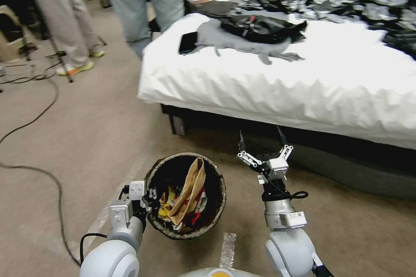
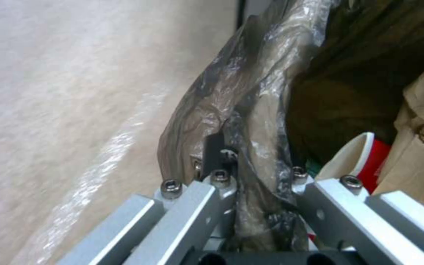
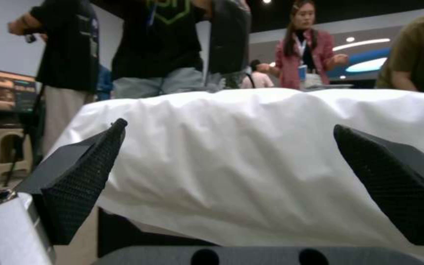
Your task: Pick up the trash bin, then pick up the garbage from the floor and place it into the trash bin.
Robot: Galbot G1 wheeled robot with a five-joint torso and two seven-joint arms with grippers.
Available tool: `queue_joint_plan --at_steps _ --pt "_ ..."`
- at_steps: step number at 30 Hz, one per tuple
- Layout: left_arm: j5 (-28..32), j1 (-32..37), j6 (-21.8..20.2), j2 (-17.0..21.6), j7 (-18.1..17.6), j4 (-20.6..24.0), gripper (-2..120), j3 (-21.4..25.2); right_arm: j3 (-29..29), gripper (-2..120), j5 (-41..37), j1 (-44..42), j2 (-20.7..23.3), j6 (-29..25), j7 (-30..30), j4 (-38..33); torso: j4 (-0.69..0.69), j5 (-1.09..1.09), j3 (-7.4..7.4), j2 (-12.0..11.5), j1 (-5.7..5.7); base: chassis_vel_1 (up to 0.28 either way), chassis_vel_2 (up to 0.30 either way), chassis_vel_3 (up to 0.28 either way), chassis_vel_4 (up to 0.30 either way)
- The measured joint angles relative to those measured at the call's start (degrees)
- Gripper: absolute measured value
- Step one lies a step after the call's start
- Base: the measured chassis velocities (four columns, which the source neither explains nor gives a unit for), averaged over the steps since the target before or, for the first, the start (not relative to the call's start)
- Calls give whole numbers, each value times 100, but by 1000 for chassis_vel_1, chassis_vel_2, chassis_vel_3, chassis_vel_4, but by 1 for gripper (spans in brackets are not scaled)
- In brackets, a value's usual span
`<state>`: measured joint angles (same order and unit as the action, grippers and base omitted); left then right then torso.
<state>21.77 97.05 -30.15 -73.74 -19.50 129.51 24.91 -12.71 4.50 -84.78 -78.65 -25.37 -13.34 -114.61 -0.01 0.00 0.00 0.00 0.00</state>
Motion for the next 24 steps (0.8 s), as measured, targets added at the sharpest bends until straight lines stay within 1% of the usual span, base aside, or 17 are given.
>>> queue_joint_plan --at_steps 24 --pt "-19 12 8 5 1 22 1 0 0 100 5 -8 10 0 15 -37 1 0 0 0 0 122 122 124 126"
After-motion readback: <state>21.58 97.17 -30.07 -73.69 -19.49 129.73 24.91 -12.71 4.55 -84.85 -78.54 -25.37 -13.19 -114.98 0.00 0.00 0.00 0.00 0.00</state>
